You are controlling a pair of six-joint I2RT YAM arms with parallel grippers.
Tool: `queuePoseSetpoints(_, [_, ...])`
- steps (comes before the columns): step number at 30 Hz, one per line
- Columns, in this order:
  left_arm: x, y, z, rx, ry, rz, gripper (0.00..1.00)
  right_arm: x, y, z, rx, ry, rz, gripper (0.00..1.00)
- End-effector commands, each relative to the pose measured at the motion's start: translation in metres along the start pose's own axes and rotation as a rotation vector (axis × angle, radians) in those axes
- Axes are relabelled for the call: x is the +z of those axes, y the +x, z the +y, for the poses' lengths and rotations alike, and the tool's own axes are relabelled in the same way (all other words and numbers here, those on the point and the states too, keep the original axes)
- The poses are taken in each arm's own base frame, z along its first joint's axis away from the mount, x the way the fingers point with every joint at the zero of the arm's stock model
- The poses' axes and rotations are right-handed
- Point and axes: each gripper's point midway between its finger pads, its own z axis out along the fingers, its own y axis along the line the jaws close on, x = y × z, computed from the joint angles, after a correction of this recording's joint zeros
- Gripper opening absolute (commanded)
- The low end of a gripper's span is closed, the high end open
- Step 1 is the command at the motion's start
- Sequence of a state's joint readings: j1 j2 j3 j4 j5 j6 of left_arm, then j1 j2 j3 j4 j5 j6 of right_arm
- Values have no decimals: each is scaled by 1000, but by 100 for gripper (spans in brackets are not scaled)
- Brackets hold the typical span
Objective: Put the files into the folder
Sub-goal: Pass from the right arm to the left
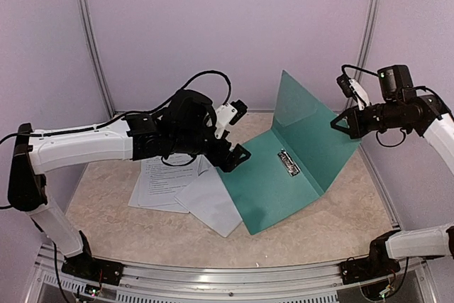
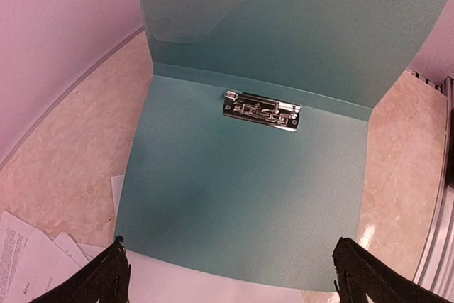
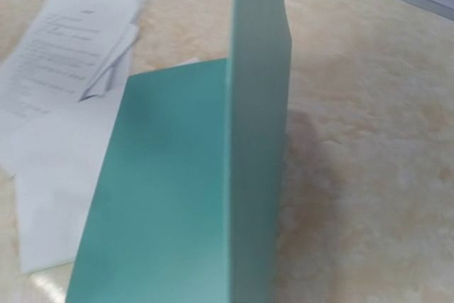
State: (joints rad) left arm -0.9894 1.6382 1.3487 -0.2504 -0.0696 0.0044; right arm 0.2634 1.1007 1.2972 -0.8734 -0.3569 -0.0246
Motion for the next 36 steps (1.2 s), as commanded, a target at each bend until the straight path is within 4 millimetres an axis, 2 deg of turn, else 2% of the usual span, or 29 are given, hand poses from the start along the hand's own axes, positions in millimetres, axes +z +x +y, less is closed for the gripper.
queuePoseSetpoints(1, [-12, 1, -21, 148, 134, 65, 96, -1, 3, 20, -36, -121, 15, 0])
queuePoseSetpoints(8, [-47, -34, -38, 310, 254, 34, 96, 16, 15, 50, -101, -237, 78, 0])
queuePoseSetpoints(12, [-54, -55, -49, 409, 298, 29, 96, 25, 21, 66, -141, -284, 113, 0])
queuePoseSetpoints(15, [-50, -68, -52, 474, 313, 35, 96, 28, 25, 73, -163, -302, 124, 0])
queuePoseSetpoints(18, [-34, -70, -53, 538, 321, 54, 95, 31, 27, 78, -183, -315, 134, 0])
queuePoseSetpoints(22, [-22, -80, -59, 625, 363, 29, 93, 35, 30, 81, -200, -316, 147, 0])
queuePoseSetpoints(28, [7, -72, -56, 732, 367, 57, 89, 38, 33, 92, -226, -350, 158, 0])
queuePoseSetpoints(36, [15, -70, -51, 829, 380, 29, 88, 34, 40, 99, -243, -376, 150, 0])
